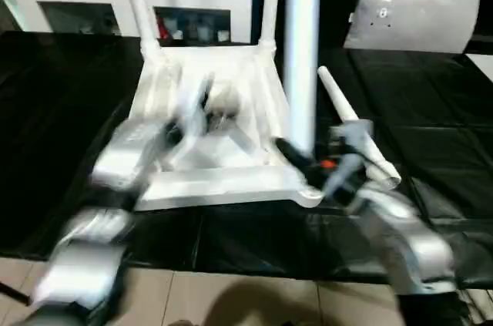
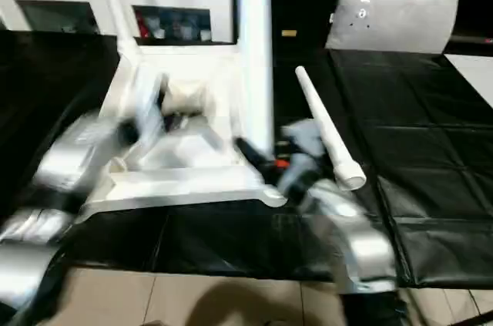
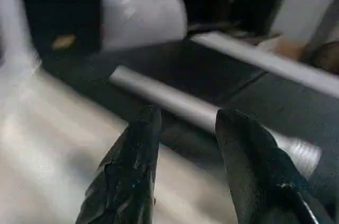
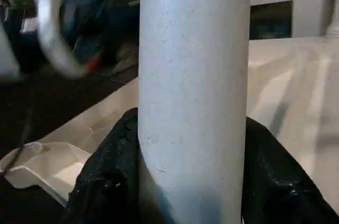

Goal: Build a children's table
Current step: Insert table leg to table base

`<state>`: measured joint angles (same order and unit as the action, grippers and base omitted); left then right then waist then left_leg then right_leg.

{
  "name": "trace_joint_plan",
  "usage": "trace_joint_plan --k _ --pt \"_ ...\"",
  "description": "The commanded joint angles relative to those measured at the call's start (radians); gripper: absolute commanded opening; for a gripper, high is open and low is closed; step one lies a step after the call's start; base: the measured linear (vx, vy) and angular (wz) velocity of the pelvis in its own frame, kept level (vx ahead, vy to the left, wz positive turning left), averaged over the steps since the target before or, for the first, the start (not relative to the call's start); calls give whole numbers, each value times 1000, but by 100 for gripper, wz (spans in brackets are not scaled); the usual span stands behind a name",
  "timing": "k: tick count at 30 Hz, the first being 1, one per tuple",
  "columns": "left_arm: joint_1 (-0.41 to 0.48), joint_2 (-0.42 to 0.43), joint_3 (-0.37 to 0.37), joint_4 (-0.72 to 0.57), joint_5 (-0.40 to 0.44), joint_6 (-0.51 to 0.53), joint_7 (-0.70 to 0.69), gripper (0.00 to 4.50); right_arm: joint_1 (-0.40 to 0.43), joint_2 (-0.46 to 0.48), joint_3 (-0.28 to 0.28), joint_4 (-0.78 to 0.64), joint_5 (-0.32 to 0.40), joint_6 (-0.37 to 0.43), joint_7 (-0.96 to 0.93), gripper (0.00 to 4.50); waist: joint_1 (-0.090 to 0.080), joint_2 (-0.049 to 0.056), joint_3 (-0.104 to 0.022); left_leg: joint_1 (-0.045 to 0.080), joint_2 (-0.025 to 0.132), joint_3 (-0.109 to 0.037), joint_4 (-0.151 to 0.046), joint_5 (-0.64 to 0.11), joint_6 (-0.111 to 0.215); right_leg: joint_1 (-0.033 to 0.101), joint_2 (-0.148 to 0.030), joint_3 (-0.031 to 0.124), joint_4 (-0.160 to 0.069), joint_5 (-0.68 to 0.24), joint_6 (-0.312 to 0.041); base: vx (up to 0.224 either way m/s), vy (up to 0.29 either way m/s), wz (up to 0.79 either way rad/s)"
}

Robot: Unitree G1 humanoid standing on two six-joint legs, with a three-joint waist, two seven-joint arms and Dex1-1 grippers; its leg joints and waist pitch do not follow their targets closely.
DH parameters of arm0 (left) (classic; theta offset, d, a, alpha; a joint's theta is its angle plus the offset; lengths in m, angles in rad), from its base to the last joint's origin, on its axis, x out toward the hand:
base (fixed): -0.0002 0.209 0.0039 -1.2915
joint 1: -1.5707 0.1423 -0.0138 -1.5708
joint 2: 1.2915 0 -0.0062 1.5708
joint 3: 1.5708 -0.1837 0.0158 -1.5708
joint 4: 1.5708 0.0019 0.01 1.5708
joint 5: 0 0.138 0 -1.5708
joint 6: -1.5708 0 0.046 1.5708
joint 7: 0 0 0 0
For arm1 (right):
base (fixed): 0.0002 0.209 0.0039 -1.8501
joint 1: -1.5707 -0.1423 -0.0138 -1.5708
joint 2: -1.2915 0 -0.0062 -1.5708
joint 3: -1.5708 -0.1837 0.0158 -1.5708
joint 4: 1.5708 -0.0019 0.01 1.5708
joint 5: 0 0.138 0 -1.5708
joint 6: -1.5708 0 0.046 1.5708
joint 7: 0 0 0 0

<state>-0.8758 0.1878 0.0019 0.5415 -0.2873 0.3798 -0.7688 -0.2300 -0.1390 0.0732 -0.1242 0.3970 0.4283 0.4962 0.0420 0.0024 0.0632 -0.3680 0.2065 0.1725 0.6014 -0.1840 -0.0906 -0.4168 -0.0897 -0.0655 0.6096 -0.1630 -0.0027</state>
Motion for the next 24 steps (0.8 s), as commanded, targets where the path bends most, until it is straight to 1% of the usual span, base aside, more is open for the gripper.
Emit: trace_joint_plan --k 1,3,4,6,7,8,9,10,11,12,13,14,15,16,19,20,21,22,24 --pt "-3 -25 -40 -65 -16 48 -21 189 -14 -7 6 -16 -18 -1 -10 190 6 -13 -75 -1 6 5 -68 -154 30 61 -37 37 -75 -260 -172 0 0 0" --pt "-3 -39 -66 -126 -30 79 -49 189 -16 -13 11 -10 -32 -2 -15 190 6 -15 -78 -3 4 7 -64 -129 38 64 -36 38 -69 -216 -184 0 0 0" --pt "-2 -42 -75 -145 -34 88 -58 189 -16 -15 11 -8 -36 -2 -16 190 7 -14 -81 -4 5 6 -64 -112 43 67 -36 38 -65 -189 -193 0 0 0" --pt "6 -46 -101 -210 -48 126 -82 189 -16 -18 8 -3 -43 -2 -22 190 7 -14 -79 -4 5 8 -63 -109 52 66 -35 38 -65 -173 -205 0 0 0" --pt "8 -49 -105 -231 -54 147 -81 189 -16 -18 5 -2 -44 0 -25 190 6 -15 -79 -2 5 9 -63 -118 54 65 -35 37 -65 -184 -205 0 0 0" --pt "16 -47 -119 -273 -67 175 -88 189 -17 -20 1 2 -48 0 -30 190 5 -15 -75 -3 4 9 -64 -135 53 64 -34 36 -72 -219 -199 0 0 0" --pt "20 -47 -130 -301 -76 197 -86 189 -19 -23 -1 5 -51 0 -32 190 5 -15 -75 -2 5 8 -65 -143 48 65 -35 36 -71 -234 -195 0 0 0" --pt "32 -45 -152 -350 -86 232 -83 189 -23 -29 -4 14 -57 -2 -38 190 3 -5 -74 -1 7 7 -65 -157 40 64 -34 36 -74 -254 -190 0 0 0" --pt "39 -45 -163 -366 -77 239 -76 189 -26 -31 -6 20 -60 -2 -42 190 1 -7 -74 0 7 7 -66 -170 34 63 -33 36 -75 -266 -186 0 0 0" --pt "46 -49 -171 -357 -47 225 -56 189 -30 -33 -7 24 -61 -3 -43 190 0 -8 -71 0 6 7 -67 -180 33 62 -31 35 -78 -283 -181 0 0 0" --pt "51 -50 -175 -349 -23 214 -42 189 -32 -33 -8 26 -63 -3 -45 190 -2 -9 -69 0 2 8 -66 -203 30 61 -29 33 -87 -333 -159 0 0 0" --pt "52 -48 -178 -339 -5 201 -35 189 -33 -33 -7 26 -63 -2 -45 190 -3 -9 -70 0 1 7 -67 -206 28 62 -29 32 -88 -350 -149 0 0 0" --pt "53 -44 -184 -324 19 181 -24 189 -35 -35 -7 25 -64 0 -46 190 -4 -7 -72 0 2 5 -67 -205 24 61 -29 33 -89 -355 -138 0 0 0" --pt "54 -32 -197 -313 54 158 -11 189 -36 -38 -6 23 -66 2 -46 190 -5 -8 -74 -1 2 4 -68 -203 23 61 -28 33 -89 -344 -127 0 0 0" --pt "55 -16 -215 -325 84 139 -4 189 -35 -43 -9 20 -69 10 -48 190 -5 -9 -75 -2 3 3 -69 -198 24 62 -28 33 -85 -322 -129 0 0 0" --pt "55 -15 -213 -336 77 152 8 189 -35 -43 -11 20 -69 16 -51 190 -6 -9 -76 -3 3 3 -67 -185 24 63 -28 34 -82 -298 -135 0 0 0" --pt "54 -17 -208 -337 73 158 17 189 -35 -43 -13 20 -68 20 -52 190 -6 -7 -77 -4 3 3 -66 -179 23 64 -29 35 -79 -282 -143 0 0 0" --pt "52 -16 -194 -327 73 161 39 189 -36 -47 -18 20 -67 26 -56 190 -7 -8 -77 -5 2 4 -66 -172 25 65 -28 34 -77 -262 -153 0 0 0" --pt "55 8 -179 -293 97 121 54 189 -41 -61 -35 19 -62 48 -68 190 -8 -5 -78 -5 0 4 -65 -161 30 66 -27 34 -77 -244 -161 0 0 0"
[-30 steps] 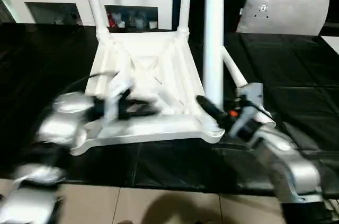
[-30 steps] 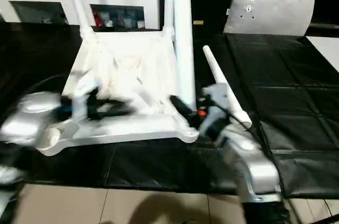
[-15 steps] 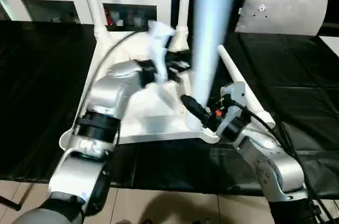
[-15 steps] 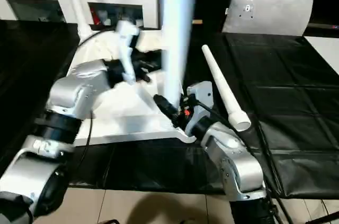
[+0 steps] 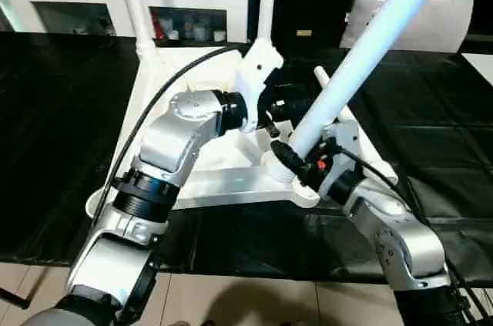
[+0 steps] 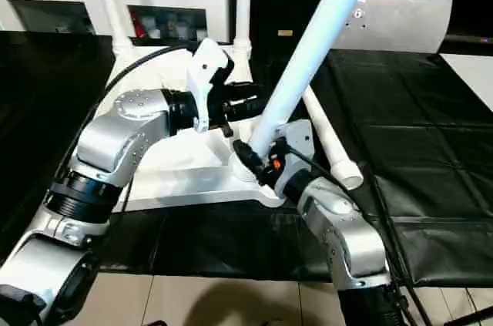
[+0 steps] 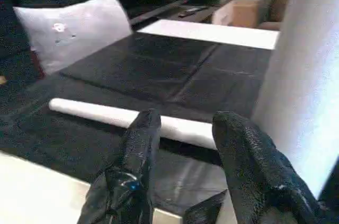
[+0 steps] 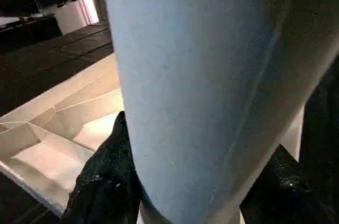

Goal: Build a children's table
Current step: Insert table leg to table base

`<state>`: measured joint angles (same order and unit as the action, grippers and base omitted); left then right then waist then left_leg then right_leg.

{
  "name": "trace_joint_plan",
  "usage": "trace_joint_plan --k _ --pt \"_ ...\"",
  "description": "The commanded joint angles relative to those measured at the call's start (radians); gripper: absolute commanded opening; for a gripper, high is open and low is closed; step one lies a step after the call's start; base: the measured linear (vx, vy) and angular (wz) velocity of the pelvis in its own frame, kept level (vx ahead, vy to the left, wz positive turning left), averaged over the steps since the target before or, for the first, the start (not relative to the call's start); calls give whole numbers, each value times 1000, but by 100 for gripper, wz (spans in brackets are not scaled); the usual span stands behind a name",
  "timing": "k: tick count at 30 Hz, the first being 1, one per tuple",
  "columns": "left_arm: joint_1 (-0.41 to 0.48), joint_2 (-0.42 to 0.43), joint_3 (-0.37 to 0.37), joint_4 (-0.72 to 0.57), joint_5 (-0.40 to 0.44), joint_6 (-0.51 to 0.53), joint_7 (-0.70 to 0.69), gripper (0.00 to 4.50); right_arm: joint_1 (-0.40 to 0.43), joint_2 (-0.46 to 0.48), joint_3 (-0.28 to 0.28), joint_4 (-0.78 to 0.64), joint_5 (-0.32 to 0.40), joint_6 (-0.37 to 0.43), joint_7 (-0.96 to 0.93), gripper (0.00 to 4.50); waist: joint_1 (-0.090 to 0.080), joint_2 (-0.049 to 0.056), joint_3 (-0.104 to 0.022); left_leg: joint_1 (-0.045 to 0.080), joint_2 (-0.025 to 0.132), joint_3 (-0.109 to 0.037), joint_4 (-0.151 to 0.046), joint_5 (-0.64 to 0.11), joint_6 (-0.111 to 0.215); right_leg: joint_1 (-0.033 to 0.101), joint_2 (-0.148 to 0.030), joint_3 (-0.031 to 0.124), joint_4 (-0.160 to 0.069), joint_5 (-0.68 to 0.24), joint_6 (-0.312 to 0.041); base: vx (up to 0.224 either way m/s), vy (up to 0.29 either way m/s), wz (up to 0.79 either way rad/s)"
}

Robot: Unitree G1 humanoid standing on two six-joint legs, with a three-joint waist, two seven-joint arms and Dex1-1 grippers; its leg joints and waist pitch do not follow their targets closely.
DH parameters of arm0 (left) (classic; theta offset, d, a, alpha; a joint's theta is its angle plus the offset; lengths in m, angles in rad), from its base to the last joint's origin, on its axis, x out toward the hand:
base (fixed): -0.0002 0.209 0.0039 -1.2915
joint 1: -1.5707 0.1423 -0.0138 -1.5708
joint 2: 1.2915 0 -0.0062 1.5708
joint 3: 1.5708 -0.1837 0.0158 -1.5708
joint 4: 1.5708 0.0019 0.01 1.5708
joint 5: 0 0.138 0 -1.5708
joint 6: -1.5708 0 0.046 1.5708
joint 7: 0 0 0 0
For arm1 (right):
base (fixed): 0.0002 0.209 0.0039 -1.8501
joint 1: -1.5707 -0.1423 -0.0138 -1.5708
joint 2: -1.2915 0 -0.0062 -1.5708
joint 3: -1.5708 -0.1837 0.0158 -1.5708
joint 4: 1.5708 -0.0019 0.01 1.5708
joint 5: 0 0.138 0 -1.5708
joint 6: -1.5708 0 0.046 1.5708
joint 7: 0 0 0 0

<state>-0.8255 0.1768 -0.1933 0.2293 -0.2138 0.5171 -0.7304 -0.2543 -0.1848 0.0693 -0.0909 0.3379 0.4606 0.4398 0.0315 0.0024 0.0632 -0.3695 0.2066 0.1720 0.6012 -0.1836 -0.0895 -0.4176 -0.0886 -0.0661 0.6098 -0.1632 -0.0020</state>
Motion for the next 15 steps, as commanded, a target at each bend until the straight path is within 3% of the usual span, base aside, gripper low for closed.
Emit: trace_joint_plan --k 1,5,7,10,13,15 --pt "7 28 18 25 29 -25 15 207 -19 -18 -34 -16 -1 21 -13 190 1 -6 -77 -1 -1 5 -65 -173 29 65 -26 34 -81 -267 -153 0 0 0" --pt "76 106 -12 61 64 -121 -84 228 -15 -61 -88 -41 35 78 -11 190 1 1 -76 2 0 3 -67 -186 24 64 -28 35 -85 -298 -140 0 0 0" --pt "110 135 -41 76 80 -165 -127 254 -11 -86 -107 -50 43 88 -3 190 -1 2 -79 5 3 4 -67 -178 18 61 -25 37 -77 -245 -157 0 0 0" --pt "157 170 -104 97 96 -216 -195 269 -8 -124 -136 -71 63 113 18 190 2 4 -79 8 4 4 -69 -193 20 60 -27 37 -80 -254 -160 0 0 0" --pt "178 167 -129 104 83 -211 -243 270 -8 -126 -159 -77 78 87 29 190 1 -2 -75 6 6 6 -70 -204 18 59 -30 38 -80 -270 -162 0 0 0" --pt "191 168 -173 129 108 -252 -290 270 -12 -140 -178 -97 102 181 4 190 1 -4 -72 6 5 6 -71 -210 19 57 -31 38 -85 -296 -157 0 0 0"
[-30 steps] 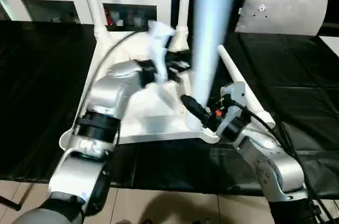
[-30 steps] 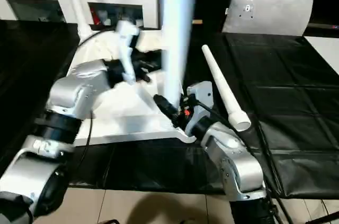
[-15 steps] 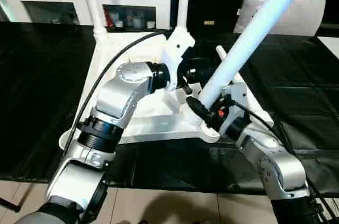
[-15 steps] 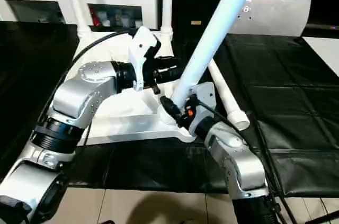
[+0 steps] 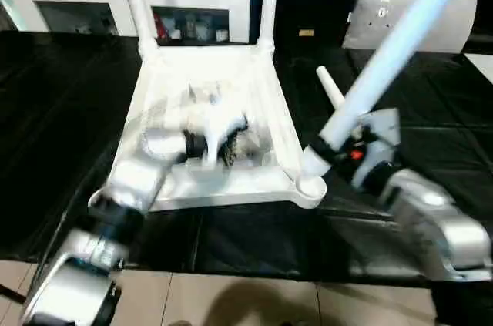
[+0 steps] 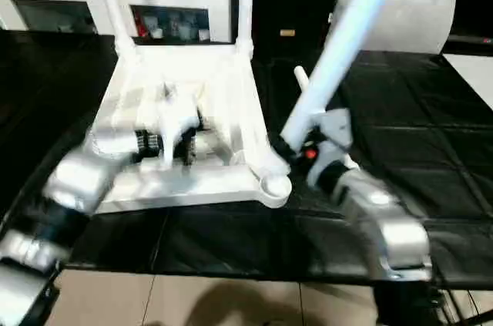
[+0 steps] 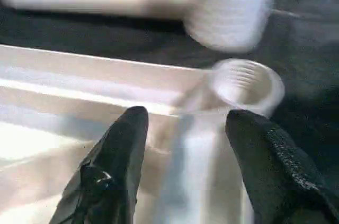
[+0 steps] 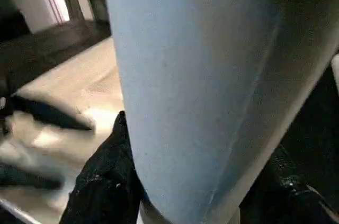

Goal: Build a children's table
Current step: Insert table leg to table base

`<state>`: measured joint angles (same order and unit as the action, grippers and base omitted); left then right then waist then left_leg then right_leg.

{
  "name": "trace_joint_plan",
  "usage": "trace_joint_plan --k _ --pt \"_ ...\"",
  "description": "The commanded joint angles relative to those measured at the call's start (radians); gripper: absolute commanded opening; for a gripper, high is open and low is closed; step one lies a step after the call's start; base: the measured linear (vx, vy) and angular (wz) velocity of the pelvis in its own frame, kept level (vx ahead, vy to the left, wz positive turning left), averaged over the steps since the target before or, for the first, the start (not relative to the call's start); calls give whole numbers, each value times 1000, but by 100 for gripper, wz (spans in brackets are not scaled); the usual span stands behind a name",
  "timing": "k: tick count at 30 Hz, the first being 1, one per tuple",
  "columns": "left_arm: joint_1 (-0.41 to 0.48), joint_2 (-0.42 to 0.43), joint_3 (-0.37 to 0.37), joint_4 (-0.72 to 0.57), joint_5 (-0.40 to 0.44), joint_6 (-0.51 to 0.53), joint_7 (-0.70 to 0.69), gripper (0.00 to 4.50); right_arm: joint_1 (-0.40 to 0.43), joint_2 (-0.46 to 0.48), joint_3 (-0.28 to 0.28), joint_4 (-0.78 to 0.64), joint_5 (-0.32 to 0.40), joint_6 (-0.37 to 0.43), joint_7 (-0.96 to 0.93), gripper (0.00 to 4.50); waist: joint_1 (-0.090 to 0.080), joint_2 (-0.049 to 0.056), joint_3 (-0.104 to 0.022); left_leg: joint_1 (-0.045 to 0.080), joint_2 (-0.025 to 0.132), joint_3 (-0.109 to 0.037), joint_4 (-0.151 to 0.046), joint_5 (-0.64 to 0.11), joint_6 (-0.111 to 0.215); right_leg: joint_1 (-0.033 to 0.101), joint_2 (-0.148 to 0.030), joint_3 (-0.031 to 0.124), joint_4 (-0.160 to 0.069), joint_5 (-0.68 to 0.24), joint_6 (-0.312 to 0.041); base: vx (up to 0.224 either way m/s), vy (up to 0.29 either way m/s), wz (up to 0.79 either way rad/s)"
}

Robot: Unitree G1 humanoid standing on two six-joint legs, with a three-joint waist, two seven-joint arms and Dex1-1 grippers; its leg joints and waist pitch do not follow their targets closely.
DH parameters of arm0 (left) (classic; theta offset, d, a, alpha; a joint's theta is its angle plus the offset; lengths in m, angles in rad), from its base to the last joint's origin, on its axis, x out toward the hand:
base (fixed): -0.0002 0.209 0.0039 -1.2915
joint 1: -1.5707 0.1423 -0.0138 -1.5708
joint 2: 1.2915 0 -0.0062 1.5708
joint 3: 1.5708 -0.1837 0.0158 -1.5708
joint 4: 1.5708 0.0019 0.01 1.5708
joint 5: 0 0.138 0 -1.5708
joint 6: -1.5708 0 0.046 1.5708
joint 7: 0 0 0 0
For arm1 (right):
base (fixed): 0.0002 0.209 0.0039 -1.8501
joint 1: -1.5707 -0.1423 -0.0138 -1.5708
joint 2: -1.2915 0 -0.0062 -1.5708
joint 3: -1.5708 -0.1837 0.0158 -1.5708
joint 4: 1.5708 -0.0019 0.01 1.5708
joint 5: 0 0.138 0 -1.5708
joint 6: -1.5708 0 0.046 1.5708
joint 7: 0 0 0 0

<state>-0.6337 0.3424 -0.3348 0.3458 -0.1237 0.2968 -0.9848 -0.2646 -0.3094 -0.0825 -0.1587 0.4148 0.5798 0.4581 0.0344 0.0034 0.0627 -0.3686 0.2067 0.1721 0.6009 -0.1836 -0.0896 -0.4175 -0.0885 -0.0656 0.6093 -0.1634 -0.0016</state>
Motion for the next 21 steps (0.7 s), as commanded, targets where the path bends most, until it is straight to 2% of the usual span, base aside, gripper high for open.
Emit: trace_joint_plan --k 1,2,3,4,5,8,11,12,21 --pt "2 4 -48 24 35 -52 -45 271 -3 -24 -27 -35 32 99 -17 190 -3 -5 -69 5 3 5 -73 -216 20 59 -28 37 -86 -317 -150 0 0 0" --pt "2 3 -55 33 44 -60 -46 271 -3 -30 -24 -37 33 101 -10 190 -3 -2 -68 5 5 4 -73 -225 15 57 -29 38 -87 -325 -145 0 0 0" --pt "1 -1 -62 56 55 -68 -47 271 2 -46 -14 -41 36 101 17 190 -5 -4 -69 5 5 5 -72 -228 13 57 -29 38 -87 -327 -143 0 0 0" --pt "-1 -4 -66 76 63 -79 -49 271 5 -59 -7 -44 40 102 35 190 -7 3 -68 5 4 5 -72 -236 11 57 -29 38 -89 -329 -141 0 0 0" --pt "-3 -2 -75 97 62 -69 -74 253 11 -76 7 -49 33 80 59 190 -6 4 -68 3 1 5 -70 -234 11 60 -30 37 -89 -334 -136 0 0 0" --pt "-4 -5 -78 117 63 -80 -83 235 22 -84 16 -56 23 49 77 190 -8 2 -69 4 2 4 -70 -237 15 58 -32 37 -92 -346 -133 0 0 0" --pt "-8 -4 -84 141 80 -97 -75 222 34 -87 22 -70 22 57 79 190 -9 3 -68 4 5 4 -71 -233 19 57 -29 36 -89 -315 -155 0 0 0" --pt "-9 -3 -86 149 88 -107 -69 197 42 -90 31 -79 19 60 84 190 -8 4 -68 5 5 4 -71 -236 19 57 -29 36 -89 -317 -157 0 0 0" --pt "-24 -19 -94 235 124 -205 -83 133 56 -96 83 -70 -31 18 87 190 -7 2 -67 5 6 3 -74 -259 14 54 -32 36 -95 -360 -143 0 0 0"
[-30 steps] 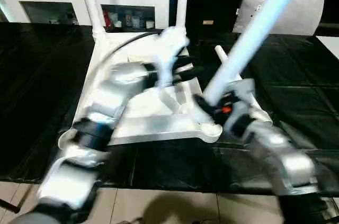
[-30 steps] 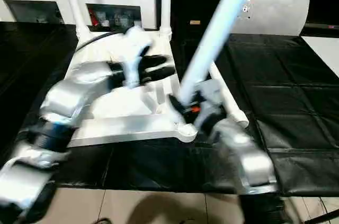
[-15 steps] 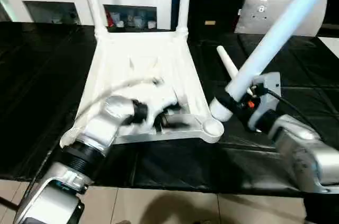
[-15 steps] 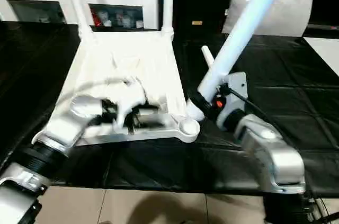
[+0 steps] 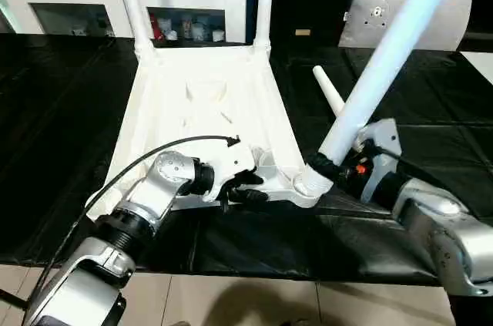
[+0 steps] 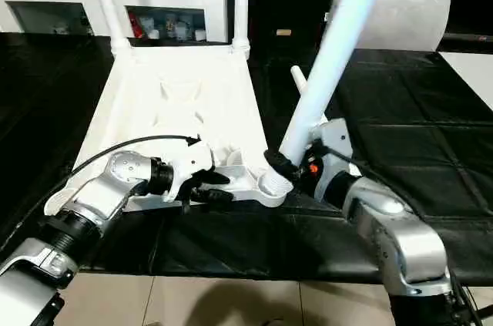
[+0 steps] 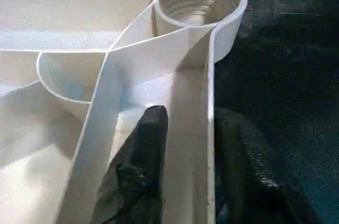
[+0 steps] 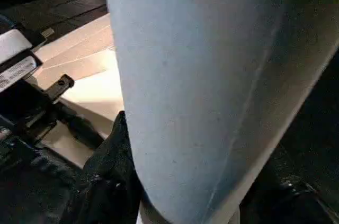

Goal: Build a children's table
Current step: Insert table leg to table base

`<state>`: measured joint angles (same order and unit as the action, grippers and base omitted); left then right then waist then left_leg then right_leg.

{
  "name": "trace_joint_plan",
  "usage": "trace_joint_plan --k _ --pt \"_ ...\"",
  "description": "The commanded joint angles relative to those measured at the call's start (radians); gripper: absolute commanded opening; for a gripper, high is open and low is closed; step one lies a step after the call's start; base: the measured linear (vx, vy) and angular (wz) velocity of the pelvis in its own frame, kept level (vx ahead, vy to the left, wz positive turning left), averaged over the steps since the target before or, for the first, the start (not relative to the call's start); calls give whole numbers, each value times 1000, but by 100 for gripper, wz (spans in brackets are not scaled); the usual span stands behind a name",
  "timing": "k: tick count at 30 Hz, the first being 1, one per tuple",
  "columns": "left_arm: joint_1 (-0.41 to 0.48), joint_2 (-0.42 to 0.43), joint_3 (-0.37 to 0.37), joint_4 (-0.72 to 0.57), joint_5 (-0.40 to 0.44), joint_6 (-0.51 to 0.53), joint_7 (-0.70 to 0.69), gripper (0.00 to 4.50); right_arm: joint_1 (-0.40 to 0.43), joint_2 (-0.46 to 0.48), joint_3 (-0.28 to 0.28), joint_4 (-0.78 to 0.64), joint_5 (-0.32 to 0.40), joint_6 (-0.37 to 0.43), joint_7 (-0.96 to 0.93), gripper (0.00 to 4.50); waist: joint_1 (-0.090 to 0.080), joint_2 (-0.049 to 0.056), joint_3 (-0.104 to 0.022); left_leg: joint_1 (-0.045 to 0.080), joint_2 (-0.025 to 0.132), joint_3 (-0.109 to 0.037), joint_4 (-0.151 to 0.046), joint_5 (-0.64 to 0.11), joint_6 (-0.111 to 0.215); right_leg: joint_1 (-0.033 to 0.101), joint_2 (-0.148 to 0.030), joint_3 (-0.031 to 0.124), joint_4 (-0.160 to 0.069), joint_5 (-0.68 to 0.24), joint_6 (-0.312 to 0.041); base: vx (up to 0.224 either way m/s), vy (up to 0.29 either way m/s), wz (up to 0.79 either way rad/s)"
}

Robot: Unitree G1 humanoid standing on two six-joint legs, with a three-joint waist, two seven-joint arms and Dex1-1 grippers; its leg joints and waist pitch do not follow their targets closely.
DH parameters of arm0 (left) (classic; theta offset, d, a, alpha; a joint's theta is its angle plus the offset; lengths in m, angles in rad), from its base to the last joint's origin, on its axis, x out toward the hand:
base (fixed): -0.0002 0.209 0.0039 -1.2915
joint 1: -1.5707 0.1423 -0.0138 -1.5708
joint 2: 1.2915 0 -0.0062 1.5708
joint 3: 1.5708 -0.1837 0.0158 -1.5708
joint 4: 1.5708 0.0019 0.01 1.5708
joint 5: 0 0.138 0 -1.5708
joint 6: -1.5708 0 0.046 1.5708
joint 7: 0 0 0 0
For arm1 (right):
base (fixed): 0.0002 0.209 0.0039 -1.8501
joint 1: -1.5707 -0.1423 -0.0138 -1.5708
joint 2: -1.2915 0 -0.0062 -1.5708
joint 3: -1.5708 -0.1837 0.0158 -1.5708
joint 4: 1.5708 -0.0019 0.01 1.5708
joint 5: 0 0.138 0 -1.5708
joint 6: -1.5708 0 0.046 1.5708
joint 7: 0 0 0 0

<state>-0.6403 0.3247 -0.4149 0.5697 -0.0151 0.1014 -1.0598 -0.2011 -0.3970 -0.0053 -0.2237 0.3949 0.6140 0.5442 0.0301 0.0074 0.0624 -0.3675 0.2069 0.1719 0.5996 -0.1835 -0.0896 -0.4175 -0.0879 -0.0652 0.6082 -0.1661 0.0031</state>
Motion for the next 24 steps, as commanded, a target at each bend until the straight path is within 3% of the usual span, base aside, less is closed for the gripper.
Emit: trace_joint_plan --k 1,5,6,9,11,16,21,22,23,24 --pt "-19 -3 -13 16 16 -11 -10 105 -9 -11 7 -4 -8 -11 4 190 -3 -2 -67 4 6 2 -73 -261 14 55 -33 36 -93 -361 -147 0 0 0" --pt "-30 -13 -13 48 19 -25 -30 95 -13 -18 -1 -5 23 19 26 190 -2 -1 -68 5 6 2 -73 -259 19 56 -33 36 -93 -347 -151 0 0 0" --pt "-34 -16 -13 59 19 -27 -38 61 -13 -18 -4 -6 29 27 28 190 -2 -1 -68 4 6 2 -72 -255 19 57 -33 37 -92 -340 -154 0 0 0" --pt "-41 -18 -16 80 17 -43 -66 53 -13 -20 -3 -4 27 27 34 190 -1 -2 -68 5 7 3 -72 -258 21 56 -34 37 -93 -340 -161 0 0 0" --pt "-42 -22 -16 91 12 -49 -87 17 -14 -20 0 0 26 24 40 190 -1 -2 -68 5 6 2 -73 -260 21 56 -34 37 -93 -341 -162 0 0 0" --pt "-47 -25 -15 109 17 -54 -94 0 -18 -24 11 9 26 25 51 190 -1 -1 -69 5 8 2 -73 -262 20 57 -35 37 -92 -341 -166 0 0 0" --pt "-57 -1 -45 144 64 -89 -140 0 -73 -52 75 65 2 61 95 190 -2 -2 -69 4 6 2 -71 -260 20 59 -35 36 -93 -355 -165 0 0 0" --pt "-56 11 -57 137 70 -102 -170 0 -89 -64 98 78 -2 74 118 190 -1 -4 -70 3 6 1 -71 -252 19 60 -37 36 -91 -355 -166 0 0 0" --pt "-57 19 -65 131 71 -109 -196 0 -102 -74 117 91 -9 85 134 190 -3 -13 -73 1 6 2 -71 -242 22 63 -36 36 -90 -349 -166 0 0 0" --pt "-57 21 -67 129 72 -110 -204 0 -106 -78 123 96 -11 89 140 190 -1 -9 -73 2 7 1 -71 -233 24 63 -37 36 -87 -338 -168 0 0 0"
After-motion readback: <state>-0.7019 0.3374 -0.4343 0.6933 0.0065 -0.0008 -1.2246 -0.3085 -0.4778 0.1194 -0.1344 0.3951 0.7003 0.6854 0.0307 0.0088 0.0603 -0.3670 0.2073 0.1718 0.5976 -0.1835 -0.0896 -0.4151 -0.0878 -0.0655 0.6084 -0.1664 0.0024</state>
